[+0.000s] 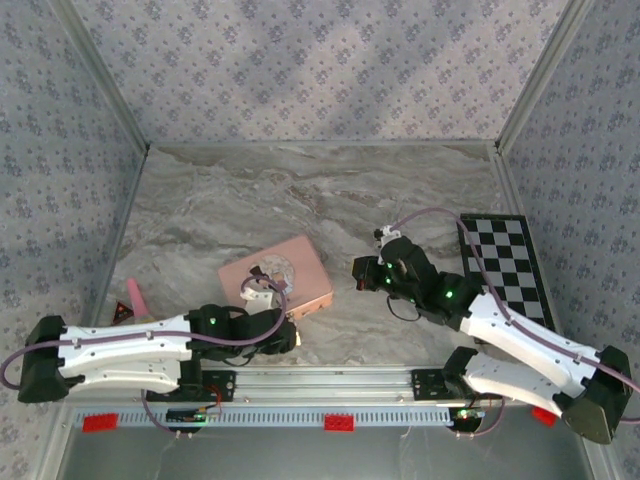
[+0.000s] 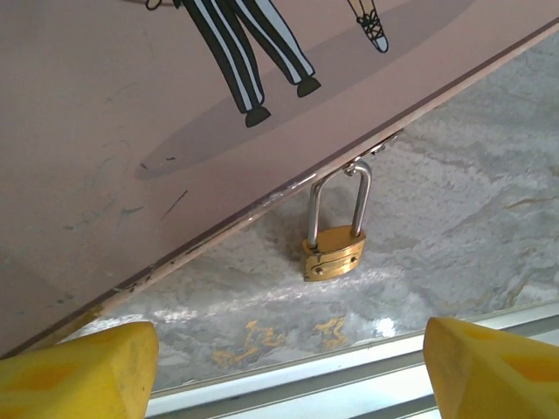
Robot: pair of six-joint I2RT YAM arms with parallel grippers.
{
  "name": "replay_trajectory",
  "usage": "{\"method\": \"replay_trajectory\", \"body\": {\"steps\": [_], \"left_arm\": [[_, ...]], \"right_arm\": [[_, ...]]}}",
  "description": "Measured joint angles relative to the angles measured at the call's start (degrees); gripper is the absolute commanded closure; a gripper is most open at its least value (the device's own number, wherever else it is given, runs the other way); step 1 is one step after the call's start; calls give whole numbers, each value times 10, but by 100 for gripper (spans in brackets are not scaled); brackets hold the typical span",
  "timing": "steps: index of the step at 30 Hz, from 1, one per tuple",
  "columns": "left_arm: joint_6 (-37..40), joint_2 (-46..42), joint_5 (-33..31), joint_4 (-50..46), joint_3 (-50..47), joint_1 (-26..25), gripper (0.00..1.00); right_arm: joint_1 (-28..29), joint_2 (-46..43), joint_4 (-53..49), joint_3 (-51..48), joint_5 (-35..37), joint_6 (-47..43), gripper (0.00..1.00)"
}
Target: Unlock the padlock with the key
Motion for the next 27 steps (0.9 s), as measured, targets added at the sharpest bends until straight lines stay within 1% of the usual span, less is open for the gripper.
{"method": "replay_trajectory", "body": {"steps": [4,10,15,18,22,24,27], "left_arm": [[-4,7,-15,23,-6,16,20],[26,11,-18,100,-22,86,20],[85,54,-14,158,-14,153,21],[129,79,-2,175,-3,198,21],[192,102,30,189,5,271,21],[219,112,49,197,5,304,23],[246,115,68,209,5,321,25]], "right_arm": [[0,-8,9,-8,0,0,100],[0,-7,17,-11,-2,2,100],[0,2,23,-11,-5,2,100],[0,3,23,-11,-5,2,100],[0,3,24,-12,-5,2,100],[-1,4,25,-12,-5,2,100],[-1,4,27,-12,-5,2,100]]}}
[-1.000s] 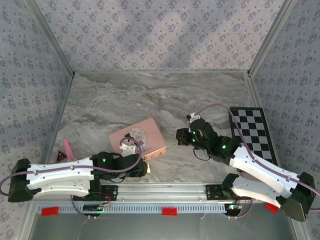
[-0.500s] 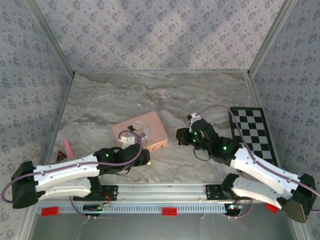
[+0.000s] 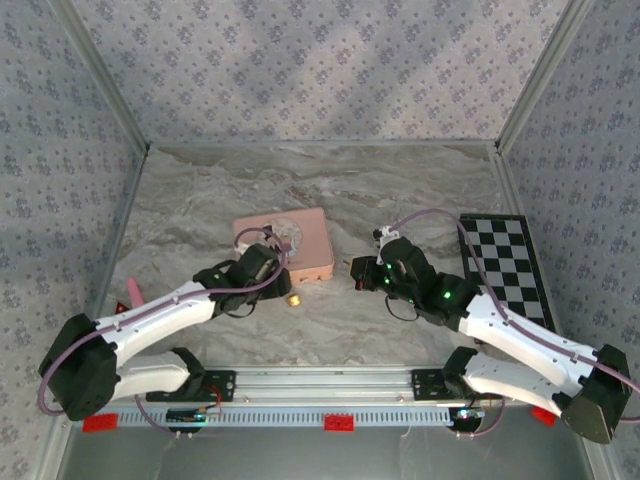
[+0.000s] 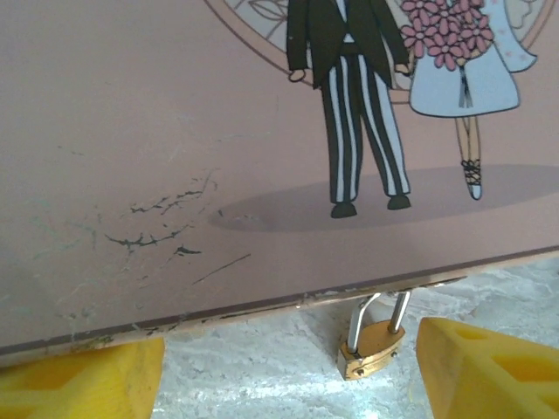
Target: Unlock the padlock with the key
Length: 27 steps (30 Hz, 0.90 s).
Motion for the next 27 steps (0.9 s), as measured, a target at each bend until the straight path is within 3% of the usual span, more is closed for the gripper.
{"method": "replay_trajectory", "body": {"steps": [9,17,27], "left_arm": [[-9,-49,31,179,-109,-59,27],[-67,-86,-7,220,-149,-73,24],[-136,-57,-9,284,-207,-78,23]], "right_arm": [[0,0,11,-14,-4,7,100],[0,0,19,-16,-6,7,100],[0,0,26,-16,-6,7,100]]}}
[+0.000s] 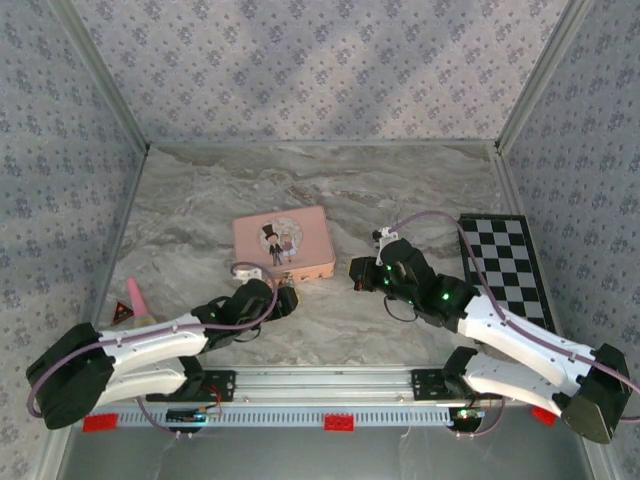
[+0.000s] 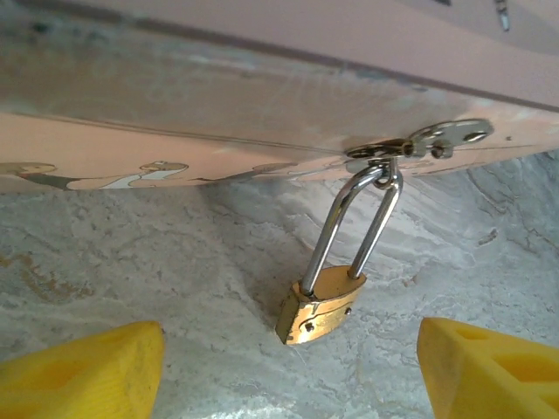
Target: Unlock the padlock with the key
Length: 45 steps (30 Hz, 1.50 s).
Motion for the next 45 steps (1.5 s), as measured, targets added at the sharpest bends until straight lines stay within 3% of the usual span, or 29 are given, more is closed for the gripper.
{"method": "replay_trajectory", "body": {"steps": [15,21,30,45], "left_arm": [[-3,138,10,31,57,2,35],[-4,152,5,29,67,2,39],[-4,174,8,33,75,13,53],[-2,202,62,94,89,18,66]], "right_arm": [[-5,0,5,-6,-5,0,100],[-6,0,5,-6,-6,0,100],[-8,0,5,-6,-9,0,100],[-9,9,9,-13,-15,4,100]]}}
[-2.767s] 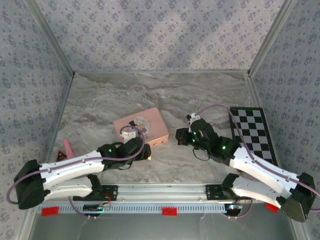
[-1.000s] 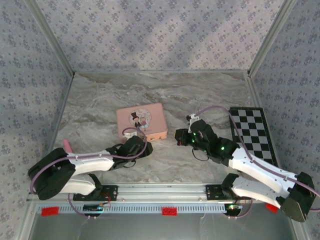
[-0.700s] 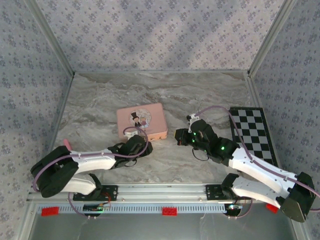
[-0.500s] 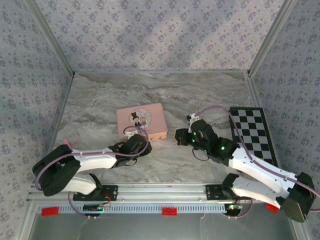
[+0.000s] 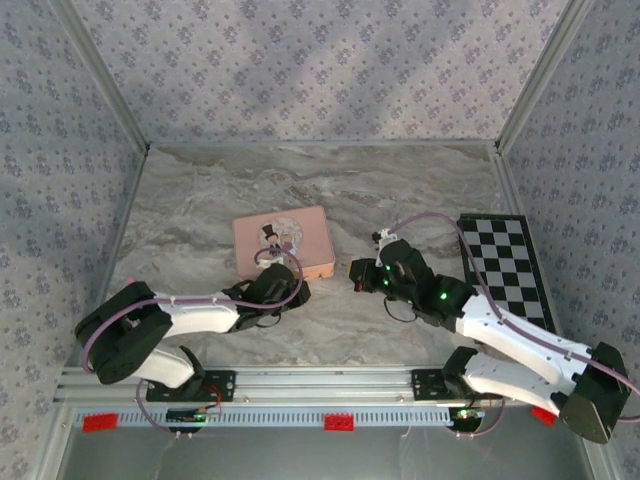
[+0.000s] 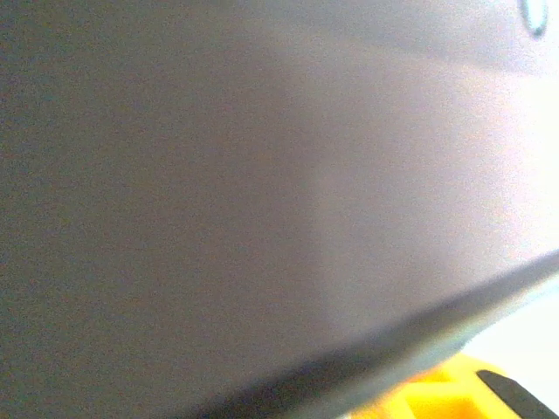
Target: Unlock the padlock with the key
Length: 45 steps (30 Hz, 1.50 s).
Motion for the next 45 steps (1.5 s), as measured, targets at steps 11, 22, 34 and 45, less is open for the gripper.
{"method": "replay_trajectory", "body": {"steps": [11,22,34,45], "left_arm": [[9,-19,-3,-28,4,2,76],[15,-43,-2,-70,11,9,84],[14,-59,0,-97,19,13,86],[12,-73,25,-151,50,31,86]], "right_arm": [[2,3,0,0,0,2,100],[9,3,0,0,0,6,100],[12,13,1,-1,0,11,100],[30,25,40,-45,-9,54,100]]}}
